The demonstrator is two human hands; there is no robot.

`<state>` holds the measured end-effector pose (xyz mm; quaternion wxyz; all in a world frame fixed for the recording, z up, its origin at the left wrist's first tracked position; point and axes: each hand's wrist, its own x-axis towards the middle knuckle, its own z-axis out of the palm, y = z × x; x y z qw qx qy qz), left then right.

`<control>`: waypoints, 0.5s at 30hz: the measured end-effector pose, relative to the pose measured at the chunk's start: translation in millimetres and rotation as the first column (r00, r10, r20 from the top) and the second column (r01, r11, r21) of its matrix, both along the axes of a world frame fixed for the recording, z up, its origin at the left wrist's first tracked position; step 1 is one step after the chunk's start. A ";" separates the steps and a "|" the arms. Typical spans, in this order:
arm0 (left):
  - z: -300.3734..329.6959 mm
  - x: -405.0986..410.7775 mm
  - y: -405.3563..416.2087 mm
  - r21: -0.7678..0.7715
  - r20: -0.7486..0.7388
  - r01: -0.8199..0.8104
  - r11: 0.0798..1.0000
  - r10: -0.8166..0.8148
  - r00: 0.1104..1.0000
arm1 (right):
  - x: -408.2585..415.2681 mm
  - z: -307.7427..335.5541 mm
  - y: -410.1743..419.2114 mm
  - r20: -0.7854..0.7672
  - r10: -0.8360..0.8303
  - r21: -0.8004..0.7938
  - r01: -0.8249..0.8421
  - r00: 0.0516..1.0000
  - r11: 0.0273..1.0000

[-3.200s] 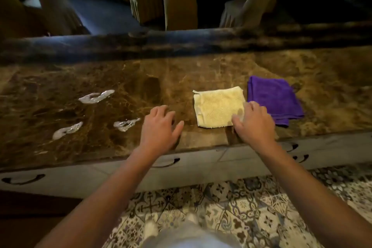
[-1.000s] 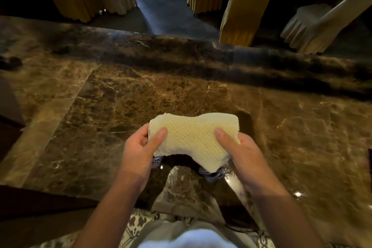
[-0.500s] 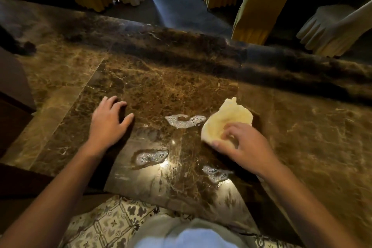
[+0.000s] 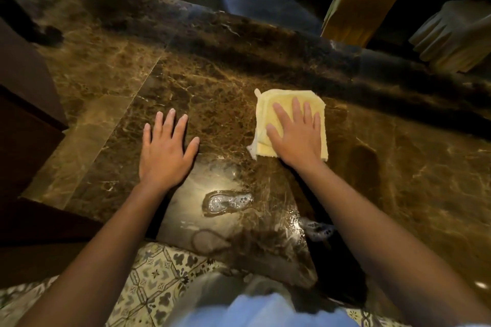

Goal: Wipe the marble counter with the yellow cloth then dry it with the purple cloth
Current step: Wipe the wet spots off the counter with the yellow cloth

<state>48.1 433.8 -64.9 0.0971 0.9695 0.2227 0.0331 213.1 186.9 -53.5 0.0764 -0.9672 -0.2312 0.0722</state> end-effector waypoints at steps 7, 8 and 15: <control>-0.6 -4.2 5.0 -0.050 0.040 0.028 0.998 -0.026 0.999 | -27.6 2.4 -16.7 -0.022 -0.001 -0.017 0.000 1.000 1.000; -2.7 -4.1 5.1 -0.057 0.048 0.025 0.998 -0.022 0.999 | -47.7 0.4 -30.4 -0.014 0.006 -0.017 -0.006 1.000 1.000; -2.5 -1.8 4.1 -0.032 0.034 0.029 0.999 -0.028 0.999 | -46.5 -5.9 -48.9 0.000 -0.057 -0.066 0.057 0.998 0.996</control>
